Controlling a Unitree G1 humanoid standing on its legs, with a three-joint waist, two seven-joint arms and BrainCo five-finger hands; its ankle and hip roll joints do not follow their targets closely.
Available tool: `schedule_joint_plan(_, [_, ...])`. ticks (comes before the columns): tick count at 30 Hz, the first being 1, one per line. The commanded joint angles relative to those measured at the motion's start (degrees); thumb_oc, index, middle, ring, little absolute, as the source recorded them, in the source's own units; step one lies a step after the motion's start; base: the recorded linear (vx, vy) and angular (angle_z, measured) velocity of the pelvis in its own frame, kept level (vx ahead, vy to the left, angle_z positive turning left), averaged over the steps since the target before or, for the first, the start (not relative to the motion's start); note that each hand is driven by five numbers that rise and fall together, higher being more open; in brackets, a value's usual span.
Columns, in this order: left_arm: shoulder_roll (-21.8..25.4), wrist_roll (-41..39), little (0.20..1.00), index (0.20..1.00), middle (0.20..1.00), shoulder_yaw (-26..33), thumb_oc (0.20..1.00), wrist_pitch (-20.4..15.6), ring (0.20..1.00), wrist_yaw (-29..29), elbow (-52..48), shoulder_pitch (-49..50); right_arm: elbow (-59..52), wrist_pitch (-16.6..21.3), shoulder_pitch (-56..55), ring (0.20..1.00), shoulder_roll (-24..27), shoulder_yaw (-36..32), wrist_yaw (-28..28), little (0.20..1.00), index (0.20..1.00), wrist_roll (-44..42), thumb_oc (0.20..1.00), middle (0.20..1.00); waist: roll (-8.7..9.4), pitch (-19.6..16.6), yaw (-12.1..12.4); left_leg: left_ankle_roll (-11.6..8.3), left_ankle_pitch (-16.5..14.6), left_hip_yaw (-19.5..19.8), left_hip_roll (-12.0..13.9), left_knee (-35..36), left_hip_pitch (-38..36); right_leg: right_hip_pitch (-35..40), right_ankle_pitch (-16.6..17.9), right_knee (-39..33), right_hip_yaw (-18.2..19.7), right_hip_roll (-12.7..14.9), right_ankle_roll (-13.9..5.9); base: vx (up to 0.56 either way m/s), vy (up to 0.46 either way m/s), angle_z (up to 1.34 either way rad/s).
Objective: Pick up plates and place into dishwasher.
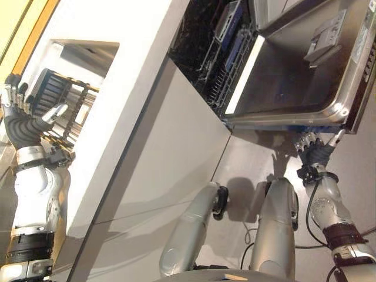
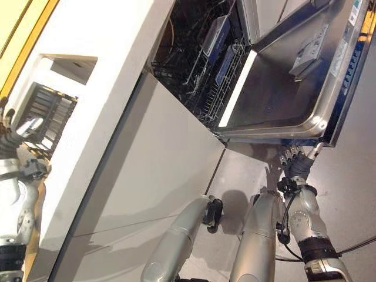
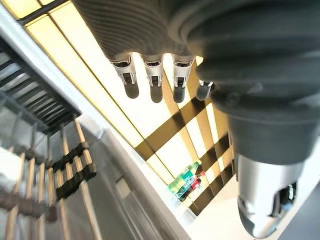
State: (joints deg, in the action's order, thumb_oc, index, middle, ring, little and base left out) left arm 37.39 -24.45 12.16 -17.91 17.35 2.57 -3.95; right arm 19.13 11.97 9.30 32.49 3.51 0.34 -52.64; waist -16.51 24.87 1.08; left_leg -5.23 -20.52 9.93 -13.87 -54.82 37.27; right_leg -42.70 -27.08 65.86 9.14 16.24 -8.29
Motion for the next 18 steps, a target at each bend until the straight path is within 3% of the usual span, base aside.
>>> schedule_joint_plan(1, [-0.5, -1.1, 1.0, 1.0, 1.0, -5.3, 1.0, 0.5, 1.0, -2.4, 0.1, 2.9, -18.9, 5.0, 25.0, 1.0, 2.2, 1.0, 7.4, 1.0, 1.0, 9.1, 1.0, 1.0, 3.19, -3.0, 8.4, 3.76, 4.5, -0.7, 1.5, 3.6, -0.4, 3.2, 6.4, -4.8, -4.7, -0.6, 6.5, 0.1, -0.044, 0.24])
schedule_joint_plan(6, [0.5, -0.7, 1.0, 1.0, 1.0, -4.5, 1.0, 1.5, 1.0, -3.7, 0.2, 2.6, -20.5, 7.3, 22.0, 1.0, 1.3, -0.3, 7.8, 1.0, 1.0, 10.0, 1.0, 1.0, 6.16, -5.9, 10.2, 3.66, 3.7, 1.4, 2.5, 5.9, -4.9, 10.6, 7.1, -9.3, -7.2, 1.4, 6.14, 0.14, -0.097, 0.42])
schedule_joint_plan(10, [0.8, 0.6, 1.0, 1.0, 1.0, -2.8, 1.0, 2.1, 1.0, -5.9, 0.8, 4.0, -22.2, 8.9, 18.5, 1.0, -1.8, -1.3, 6.0, 1.0, 1.0, 13.1, 1.0, 1.0, 10.06, -9.8, 12.4, 3.52, 3.2, 3.4, 4.3, 9.4, -10.4, 19.7, 8.5, -15.4, -10.9, 3.1, 5.04, 0.22, -0.115, 0.52])
schedule_joint_plan(15, [1.2, 1.9, 1.0, 1.0, 1.0, -0.6, 1.0, 2.2, 1.0, -8.4, 0.1, 6.6, -24.3, 9.7, 15.3, 1.0, -3.7, -1.5, 5.6, 1.0, 1.0, 14.1, 1.0, 1.0, 13.85, -14.6, 14.4, 3.25, 6.2, 4.8, 7.7, 19.4, -16.8, 29.6, 11.8, -26.8, -15.5, 2.4, 3.44, 0.18, -0.123, 0.35])
schedule_joint_plan(18, [1.7, 2.0, 1.0, 1.0, 1.0, 0.8, 1.0, 3.0, 1.0, -10.5, -0.3, 7.7, -25.0, 9.3, 13.5, 1.0, -3.8, -2.2, 5.0, 1.0, 1.0, 13.2, 1.0, 1.0, 15.15, -17.6, 15.3, 2.89, 8.2, 4.8, 10.1, 25.9, -21.2, 35.3, 13.4, -34.3, -18.6, 1.6, 2.89, 0.16, -0.136, 0.33])
